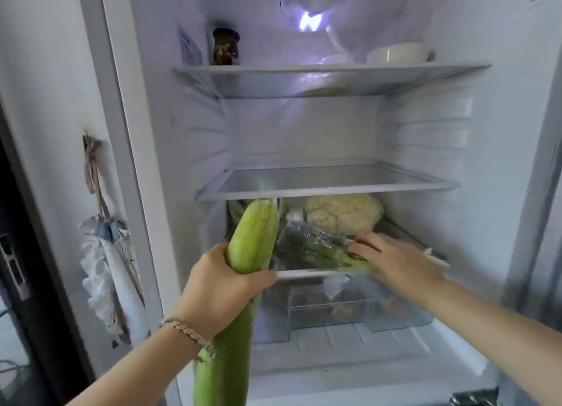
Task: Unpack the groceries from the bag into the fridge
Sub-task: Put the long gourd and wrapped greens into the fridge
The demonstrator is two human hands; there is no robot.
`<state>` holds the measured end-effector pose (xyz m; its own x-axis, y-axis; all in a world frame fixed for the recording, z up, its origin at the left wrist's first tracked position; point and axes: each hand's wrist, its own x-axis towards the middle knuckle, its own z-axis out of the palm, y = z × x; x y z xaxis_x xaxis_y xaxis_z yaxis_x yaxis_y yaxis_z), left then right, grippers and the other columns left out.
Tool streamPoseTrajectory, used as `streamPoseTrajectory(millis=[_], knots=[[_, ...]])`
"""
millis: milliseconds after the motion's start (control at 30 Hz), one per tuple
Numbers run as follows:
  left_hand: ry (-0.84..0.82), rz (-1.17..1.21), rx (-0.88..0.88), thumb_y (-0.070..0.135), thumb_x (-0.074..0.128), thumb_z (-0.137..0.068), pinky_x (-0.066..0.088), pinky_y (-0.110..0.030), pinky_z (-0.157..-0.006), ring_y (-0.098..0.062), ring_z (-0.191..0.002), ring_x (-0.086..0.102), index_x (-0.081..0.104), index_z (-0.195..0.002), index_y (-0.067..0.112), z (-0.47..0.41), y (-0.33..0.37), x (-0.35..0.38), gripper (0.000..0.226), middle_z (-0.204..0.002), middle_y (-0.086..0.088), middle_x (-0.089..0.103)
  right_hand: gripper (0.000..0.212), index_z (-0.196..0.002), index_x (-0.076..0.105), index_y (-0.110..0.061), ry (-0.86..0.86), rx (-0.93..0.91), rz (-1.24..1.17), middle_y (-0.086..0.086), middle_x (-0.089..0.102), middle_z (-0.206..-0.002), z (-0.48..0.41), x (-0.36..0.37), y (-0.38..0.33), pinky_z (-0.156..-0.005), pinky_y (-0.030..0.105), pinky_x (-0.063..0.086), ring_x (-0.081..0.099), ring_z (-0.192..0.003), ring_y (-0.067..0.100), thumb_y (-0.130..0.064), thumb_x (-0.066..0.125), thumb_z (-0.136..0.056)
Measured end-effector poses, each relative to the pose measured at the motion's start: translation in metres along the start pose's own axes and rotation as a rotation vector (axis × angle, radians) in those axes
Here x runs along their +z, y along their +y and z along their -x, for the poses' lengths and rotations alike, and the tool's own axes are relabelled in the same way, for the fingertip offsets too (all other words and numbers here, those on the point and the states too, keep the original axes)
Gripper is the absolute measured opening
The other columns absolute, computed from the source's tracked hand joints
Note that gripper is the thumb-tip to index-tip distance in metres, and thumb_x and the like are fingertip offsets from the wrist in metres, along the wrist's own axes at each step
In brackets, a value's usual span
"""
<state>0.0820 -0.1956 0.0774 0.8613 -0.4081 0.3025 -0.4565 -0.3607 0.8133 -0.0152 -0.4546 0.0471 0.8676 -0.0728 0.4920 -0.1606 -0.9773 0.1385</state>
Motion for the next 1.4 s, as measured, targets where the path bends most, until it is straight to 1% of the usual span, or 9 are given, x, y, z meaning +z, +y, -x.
streamPoseTrajectory(millis=[133,200,400,533,600,700,933,1233,1400], knots=[[-0.006,0.019,0.021,0.028,0.083,-0.061,0.043,-0.023,-0.052,-0.010,-0.065,0.062,0.059,-0.080,0.021,-0.018,-0.003,0.002,0.031,-0.071,0.004,0.066,0.068,-0.141,0.033,-0.024,-0.251,0.152,-0.160,-0.002,0.047,-0.134,0.001,0.007,0.015,-0.096,0.028,0.040,0.049,-0.119,0.018,-0.041,0.064,-0.083],[-0.001,0.008,0.024,0.028,0.083,-0.061,0.044,-0.023,-0.053,-0.009,-0.066,0.061,0.057,-0.078,0.023,-0.022,-0.002,0.005,0.031,-0.072,0.005,0.065,0.072,-0.143,0.025,-0.027,-0.335,0.214,-0.199,-0.004,0.045,-0.137,0.000,0.006,0.017,-0.095,0.026,0.041,0.048,-0.119,0.014,-0.049,0.058,-0.084],[-0.014,-0.292,0.218,0.039,0.077,-0.060,0.048,-0.027,-0.061,-0.009,-0.070,0.060,0.053,-0.088,0.029,-0.023,0.028,0.009,0.038,-0.072,0.014,0.059,0.058,-0.127,0.045,-0.033,-0.183,0.242,-0.235,-0.011,0.052,-0.115,-0.006,-0.029,0.018,-0.074,0.022,0.043,0.054,-0.094,0.010,-0.028,0.072,-0.076],[0.118,-0.513,0.488,0.047,0.070,-0.064,0.034,-0.026,-0.061,-0.015,-0.066,0.046,0.041,-0.091,0.036,-0.019,0.062,0.013,0.042,-0.064,0.016,0.046,0.056,-0.113,0.050,-0.045,-0.148,0.258,-0.146,-0.011,0.056,-0.100,0.004,-0.094,0.021,-0.071,0.029,0.047,0.055,-0.082,0.014,-0.024,0.074,-0.066],[0.116,-0.598,0.613,0.048,0.068,-0.066,0.034,-0.025,-0.061,-0.017,-0.071,0.051,0.045,-0.100,0.034,-0.021,0.067,0.022,0.043,-0.076,0.013,0.054,0.049,-0.090,0.045,-0.058,-0.097,0.322,-0.147,-0.012,0.062,-0.084,0.019,-0.126,0.024,-0.068,0.037,0.052,0.059,-0.070,0.016,-0.031,0.071,-0.058],[-0.024,-0.830,0.708,0.049,0.060,-0.072,0.043,-0.027,-0.072,-0.017,-0.100,0.059,0.040,-0.122,0.032,-0.029,0.056,0.049,0.057,-0.110,0.010,0.057,0.038,-0.076,0.045,-0.056,-0.045,0.440,-0.136,-0.009,0.061,-0.063,0.046,-0.154,0.033,-0.060,0.037,0.053,0.058,-0.056,0.015,-0.039,0.063,-0.047],[-0.189,-1.060,0.808,0.063,0.054,-0.077,0.043,-0.031,-0.082,-0.024,-0.106,0.056,0.034,-0.129,0.024,-0.074,0.049,0.106,0.068,-0.117,-0.001,0.056,0.039,-0.085,0.050,-0.049,0.172,0.611,-0.197,-0.021,0.059,-0.070,0.072,-0.159,0.023,-0.062,0.031,0.048,0.055,-0.063,0.008,-0.036,0.066,-0.051],[-0.422,-1.127,0.901,0.074,0.048,-0.073,0.044,-0.037,-0.091,-0.025,-0.113,0.050,0.029,-0.138,0.020,-0.105,0.048,0.163,0.087,-0.128,-0.005,0.049,0.036,-0.087,0.052,-0.050,0.113,0.653,-0.214,-0.018,0.065,-0.076,0.072,-0.166,0.023,-0.058,0.023,0.046,0.059,-0.068,0.005,-0.034,0.068,-0.060],[-0.391,-0.919,0.799,0.083,0.005,-0.061,0.018,-0.038,-0.115,-0.021,-0.135,0.027,0.021,-0.145,0.027,-0.105,0.026,0.151,0.102,-0.148,0.000,0.026,0.030,-0.080,0.051,-0.049,0.097,0.653,-0.233,-0.022,0.062,-0.072,0.071,-0.168,0.022,-0.058,0.025,0.049,0.057,-0.062,0.000,-0.032,0.067,-0.061]])
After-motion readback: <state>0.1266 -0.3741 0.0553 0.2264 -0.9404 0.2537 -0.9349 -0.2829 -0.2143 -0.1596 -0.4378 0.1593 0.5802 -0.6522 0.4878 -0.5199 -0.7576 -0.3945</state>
